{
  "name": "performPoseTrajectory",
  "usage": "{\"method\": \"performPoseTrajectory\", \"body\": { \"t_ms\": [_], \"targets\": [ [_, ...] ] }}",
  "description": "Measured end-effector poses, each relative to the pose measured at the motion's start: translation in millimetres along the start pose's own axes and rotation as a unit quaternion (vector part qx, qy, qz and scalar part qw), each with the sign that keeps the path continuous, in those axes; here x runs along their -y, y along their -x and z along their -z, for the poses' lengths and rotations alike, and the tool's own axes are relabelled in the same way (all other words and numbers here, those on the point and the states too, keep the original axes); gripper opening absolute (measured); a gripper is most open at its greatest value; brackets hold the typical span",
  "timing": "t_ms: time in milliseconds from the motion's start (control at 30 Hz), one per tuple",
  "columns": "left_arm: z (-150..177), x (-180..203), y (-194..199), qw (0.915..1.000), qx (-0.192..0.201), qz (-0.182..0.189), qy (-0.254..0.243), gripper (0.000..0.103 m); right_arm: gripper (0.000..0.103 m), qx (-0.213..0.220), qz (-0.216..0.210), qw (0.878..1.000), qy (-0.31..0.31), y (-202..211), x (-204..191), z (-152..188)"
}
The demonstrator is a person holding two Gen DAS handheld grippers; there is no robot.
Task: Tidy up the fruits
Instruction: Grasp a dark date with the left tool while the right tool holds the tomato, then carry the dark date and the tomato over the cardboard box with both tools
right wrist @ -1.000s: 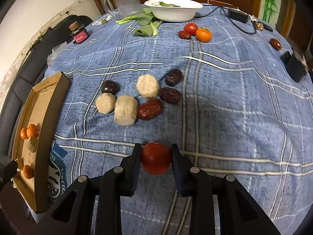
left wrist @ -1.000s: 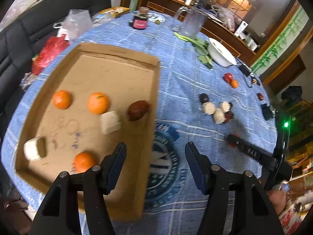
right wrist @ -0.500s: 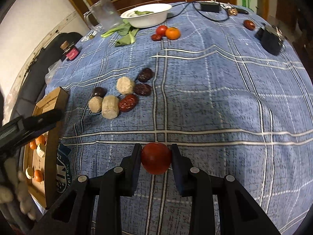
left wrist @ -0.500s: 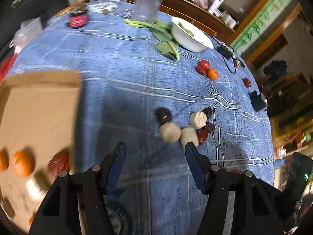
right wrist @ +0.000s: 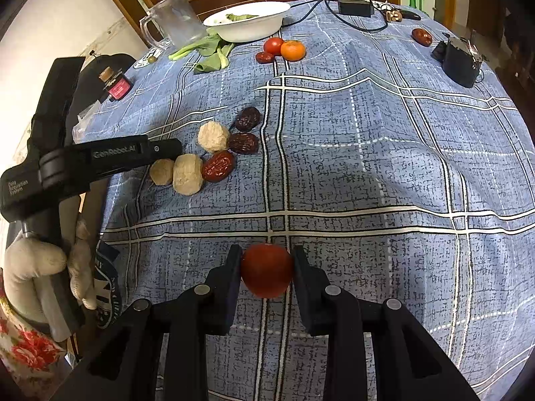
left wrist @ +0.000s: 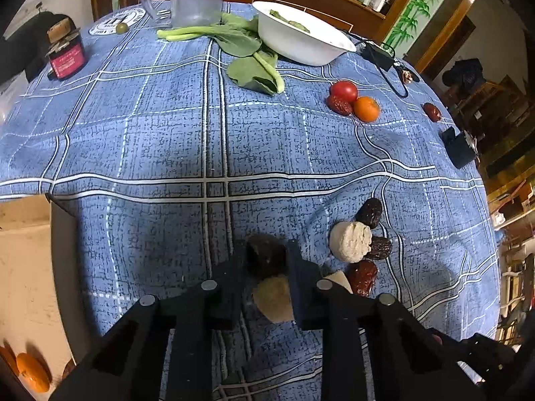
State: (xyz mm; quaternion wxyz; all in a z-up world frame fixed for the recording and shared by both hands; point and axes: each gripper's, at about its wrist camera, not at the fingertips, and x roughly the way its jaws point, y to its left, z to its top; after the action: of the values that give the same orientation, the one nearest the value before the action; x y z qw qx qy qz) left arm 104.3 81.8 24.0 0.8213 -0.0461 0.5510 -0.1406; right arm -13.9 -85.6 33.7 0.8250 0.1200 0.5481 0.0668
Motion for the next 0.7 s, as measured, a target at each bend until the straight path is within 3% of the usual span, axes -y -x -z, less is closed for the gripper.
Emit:
{"method": "performPoseTrajectory", "body": {
  "t_ms": [267, 500, 700],
  "targets": [
    [8.8, -16.9, 50.0, 0.9981, 0.046, 0.016, 0.037, 0.021, 0.032, 0.008, -0.004, 1.0, 0.016, 7.2, -10.0, -4.0],
    [50.6, -50.4, 107.9, 0.9914, 0.086, 0.029, 0.094, 0.021, 0.032, 0.007, -0.037, 0.998, 0.05, 9.9, -44.6, -5.1],
    [93.6, -95.8, 156.9, 0.9832, 0.117, -0.016, 0.139, 0.021, 0.032, 0.005, -0.077, 0.992, 0.099, 13.1, -95.0, -3.4]
  ]
}}
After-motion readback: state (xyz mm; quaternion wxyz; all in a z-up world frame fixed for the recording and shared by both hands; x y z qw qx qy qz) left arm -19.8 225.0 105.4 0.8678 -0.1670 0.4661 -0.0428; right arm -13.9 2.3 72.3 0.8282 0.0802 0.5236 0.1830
